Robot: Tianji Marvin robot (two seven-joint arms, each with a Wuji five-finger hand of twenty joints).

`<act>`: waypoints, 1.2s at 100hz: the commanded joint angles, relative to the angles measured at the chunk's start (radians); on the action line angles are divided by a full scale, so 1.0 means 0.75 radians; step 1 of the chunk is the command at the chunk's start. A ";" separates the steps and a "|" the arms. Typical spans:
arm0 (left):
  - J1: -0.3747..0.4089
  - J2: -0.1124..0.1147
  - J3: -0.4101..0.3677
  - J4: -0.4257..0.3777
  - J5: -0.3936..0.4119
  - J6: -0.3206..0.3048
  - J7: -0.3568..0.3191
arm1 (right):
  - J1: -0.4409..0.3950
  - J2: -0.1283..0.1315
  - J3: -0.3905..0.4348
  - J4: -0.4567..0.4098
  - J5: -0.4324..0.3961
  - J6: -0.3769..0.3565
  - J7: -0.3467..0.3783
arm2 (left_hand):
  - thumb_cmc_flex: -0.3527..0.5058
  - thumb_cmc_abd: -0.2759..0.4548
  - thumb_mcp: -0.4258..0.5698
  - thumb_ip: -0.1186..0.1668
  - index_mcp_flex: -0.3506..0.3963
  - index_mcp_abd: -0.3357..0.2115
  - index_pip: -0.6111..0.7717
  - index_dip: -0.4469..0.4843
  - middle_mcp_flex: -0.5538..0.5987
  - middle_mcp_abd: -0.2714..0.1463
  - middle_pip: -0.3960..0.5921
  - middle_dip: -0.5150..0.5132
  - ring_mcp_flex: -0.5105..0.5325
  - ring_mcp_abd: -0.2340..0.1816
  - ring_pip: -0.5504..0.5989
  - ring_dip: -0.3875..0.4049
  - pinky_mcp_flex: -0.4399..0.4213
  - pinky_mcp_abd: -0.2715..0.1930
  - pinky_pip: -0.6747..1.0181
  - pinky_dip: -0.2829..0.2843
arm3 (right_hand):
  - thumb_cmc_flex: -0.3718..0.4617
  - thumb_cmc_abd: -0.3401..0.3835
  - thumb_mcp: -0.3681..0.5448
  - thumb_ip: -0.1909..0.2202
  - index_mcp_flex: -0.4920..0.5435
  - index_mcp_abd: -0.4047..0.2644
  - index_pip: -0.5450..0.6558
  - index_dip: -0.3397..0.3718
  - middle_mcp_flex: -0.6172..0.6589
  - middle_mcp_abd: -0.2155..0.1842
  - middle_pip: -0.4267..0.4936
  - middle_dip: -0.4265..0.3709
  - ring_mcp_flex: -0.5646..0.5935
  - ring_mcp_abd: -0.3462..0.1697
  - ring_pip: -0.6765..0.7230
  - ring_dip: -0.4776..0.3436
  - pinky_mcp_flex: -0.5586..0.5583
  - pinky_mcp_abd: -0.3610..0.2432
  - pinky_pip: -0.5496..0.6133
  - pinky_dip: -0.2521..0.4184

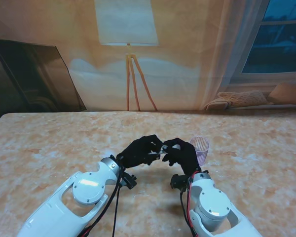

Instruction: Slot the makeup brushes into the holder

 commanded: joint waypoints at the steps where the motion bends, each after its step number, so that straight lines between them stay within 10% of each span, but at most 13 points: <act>1: 0.004 -0.003 0.004 -0.007 0.007 0.011 -0.008 | -0.017 -0.021 -0.002 -0.018 0.020 0.013 -0.004 | 0.033 -0.012 0.035 0.029 0.023 -0.024 -0.020 0.023 0.046 -0.022 0.001 0.009 0.030 -0.020 0.002 0.012 -0.001 0.007 0.005 0.034 | 0.086 -0.063 0.040 -0.020 0.054 -0.065 0.045 -0.023 0.082 -0.023 -0.011 -0.050 0.076 0.041 0.029 0.038 0.076 -0.060 0.040 0.028; 31: 0.009 -0.009 0.004 -0.012 0.010 0.029 0.014 | -0.043 -0.015 0.019 -0.057 0.077 0.067 0.022 | 0.035 -0.013 0.035 0.027 0.022 -0.022 -0.016 0.017 0.038 -0.024 -0.002 0.005 0.025 -0.017 -0.012 0.008 -0.008 0.008 -0.006 0.031 | 0.080 -0.144 -0.002 0.046 -0.002 -0.020 -0.028 0.032 -0.021 -0.004 0.004 -0.019 0.053 0.008 0.042 0.077 0.083 -0.096 0.015 0.048; 77: 0.003 0.012 0.001 -0.016 0.013 0.024 -0.064 | -0.035 -0.021 0.012 -0.050 0.061 0.059 -0.005 | 0.006 -0.042 0.067 0.036 -0.016 -0.005 0.070 -0.117 0.018 -0.043 0.001 -0.018 0.006 -0.002 -0.073 0.032 -0.048 0.009 -0.046 0.019 | 0.223 -0.421 0.385 0.115 0.297 -0.211 0.116 0.257 0.200 -0.087 0.067 0.129 0.194 0.053 0.192 0.090 0.233 -0.082 0.137 0.166; 100: 0.007 0.015 -0.008 -0.017 -0.008 0.028 -0.078 | -0.035 -0.027 0.011 -0.053 0.053 0.055 -0.034 | -0.066 -0.096 0.053 -0.068 -0.062 0.016 0.053 -0.220 -0.050 -0.021 -0.068 -0.073 -0.105 0.063 -0.191 0.004 -0.176 0.021 -0.104 0.018 | 0.247 -0.489 0.479 0.172 0.335 -0.201 0.093 0.407 0.217 -0.061 0.103 0.241 0.227 0.062 0.250 0.136 0.279 -0.080 0.174 0.236; 120: -0.005 0.031 -0.016 0.000 -0.031 0.018 -0.153 | -0.032 -0.026 0.015 -0.052 0.034 0.049 -0.033 | -0.253 0.130 -0.186 -0.011 -0.187 -0.009 -0.249 -0.377 -0.434 -0.007 0.077 -0.579 -0.346 0.094 -0.472 -0.238 -0.378 0.001 -0.201 0.012 | 0.258 -0.513 0.495 0.181 0.349 -0.202 0.080 0.432 0.225 -0.052 0.102 0.252 0.239 0.059 0.255 0.121 0.295 -0.083 0.178 0.250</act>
